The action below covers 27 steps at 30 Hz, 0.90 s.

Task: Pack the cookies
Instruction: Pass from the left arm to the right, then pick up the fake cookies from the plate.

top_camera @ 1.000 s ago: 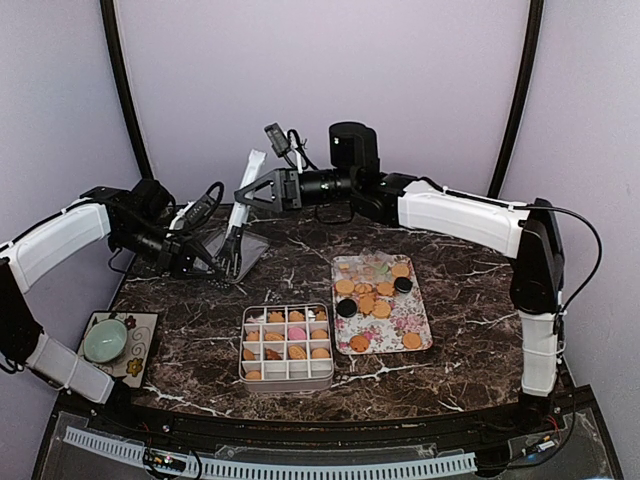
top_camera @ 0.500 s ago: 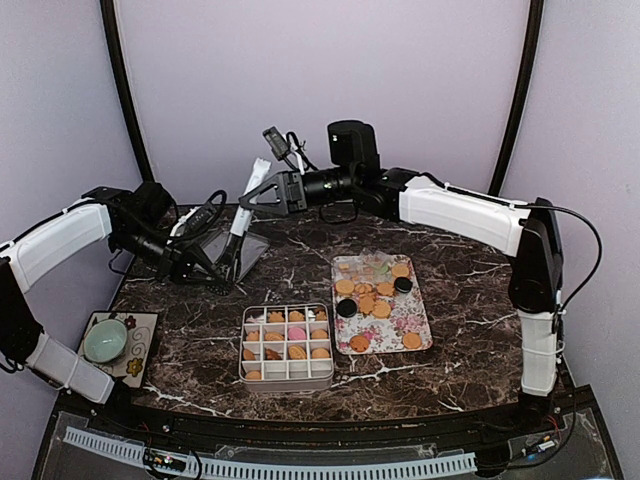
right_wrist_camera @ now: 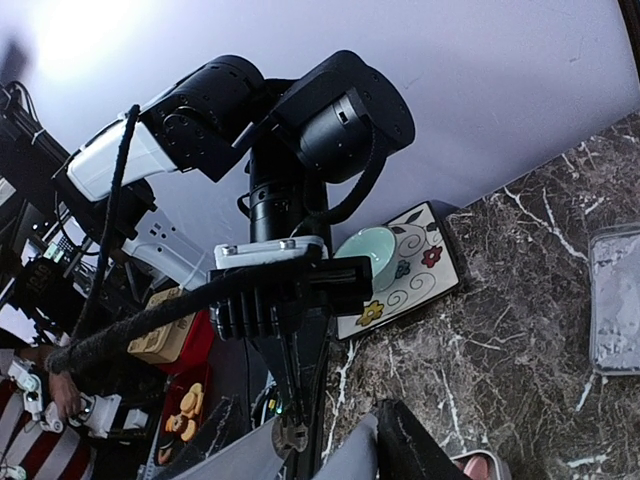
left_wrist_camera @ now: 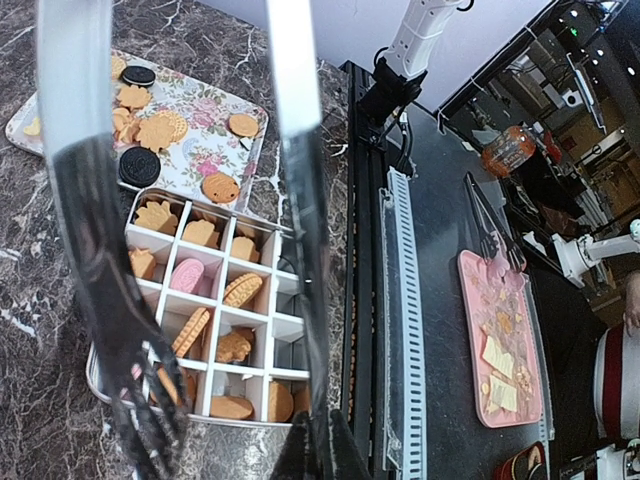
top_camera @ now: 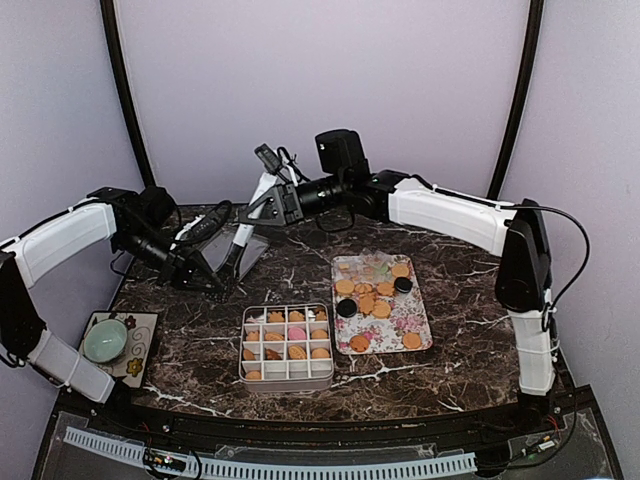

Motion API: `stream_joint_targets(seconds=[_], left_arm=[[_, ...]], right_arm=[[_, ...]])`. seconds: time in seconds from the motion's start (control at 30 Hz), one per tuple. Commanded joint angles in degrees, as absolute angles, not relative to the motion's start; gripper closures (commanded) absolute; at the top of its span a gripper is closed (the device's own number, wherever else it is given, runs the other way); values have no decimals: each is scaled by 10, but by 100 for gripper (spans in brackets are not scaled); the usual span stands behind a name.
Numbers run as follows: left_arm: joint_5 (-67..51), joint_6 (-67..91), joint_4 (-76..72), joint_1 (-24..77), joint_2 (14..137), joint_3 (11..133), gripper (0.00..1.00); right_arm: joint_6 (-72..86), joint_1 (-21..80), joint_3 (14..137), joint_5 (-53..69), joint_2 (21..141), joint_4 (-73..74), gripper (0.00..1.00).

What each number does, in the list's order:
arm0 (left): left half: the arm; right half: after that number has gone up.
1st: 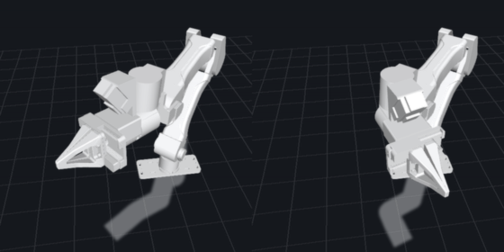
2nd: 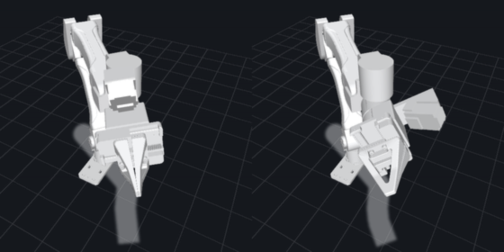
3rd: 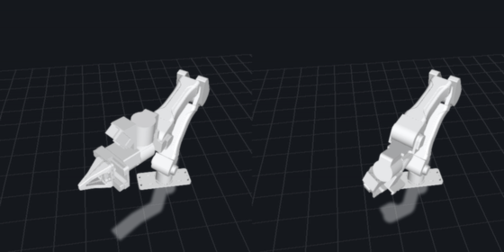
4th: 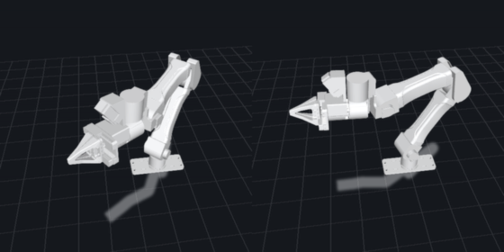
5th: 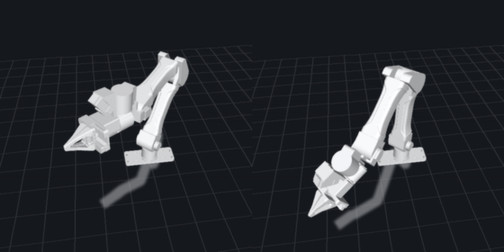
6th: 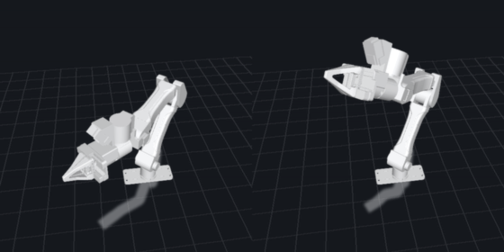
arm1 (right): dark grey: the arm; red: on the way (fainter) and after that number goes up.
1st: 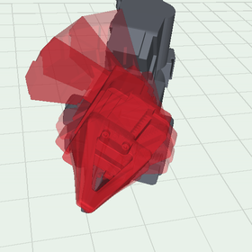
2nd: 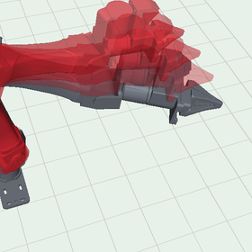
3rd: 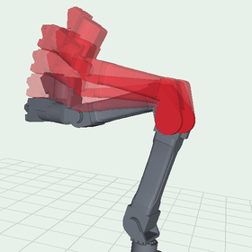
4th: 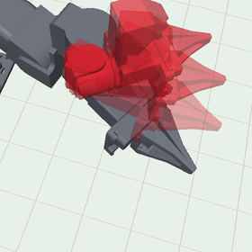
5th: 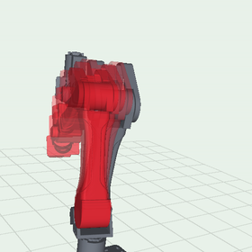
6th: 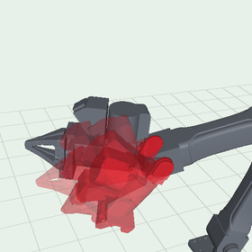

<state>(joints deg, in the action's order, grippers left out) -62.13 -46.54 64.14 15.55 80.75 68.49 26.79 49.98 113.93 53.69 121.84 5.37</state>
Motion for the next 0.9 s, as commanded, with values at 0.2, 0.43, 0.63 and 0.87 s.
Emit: stream_joint_targets(seconds=[0.2,0.43,0.63,0.87], left_arm=[[-624,-480,648,156,816,712,100],[-597,-458,626,156,811,706,70],[-559,-411,613,156,808,723,41],[-477,-367,597,141,793,727,25]], right_arm=[[270,517,1107,553,1184,29,63],[244,514,1065,475,1137,30,72],[216,506,1013,404,1080,32,73],[130,497,932,220,983,119,73]])
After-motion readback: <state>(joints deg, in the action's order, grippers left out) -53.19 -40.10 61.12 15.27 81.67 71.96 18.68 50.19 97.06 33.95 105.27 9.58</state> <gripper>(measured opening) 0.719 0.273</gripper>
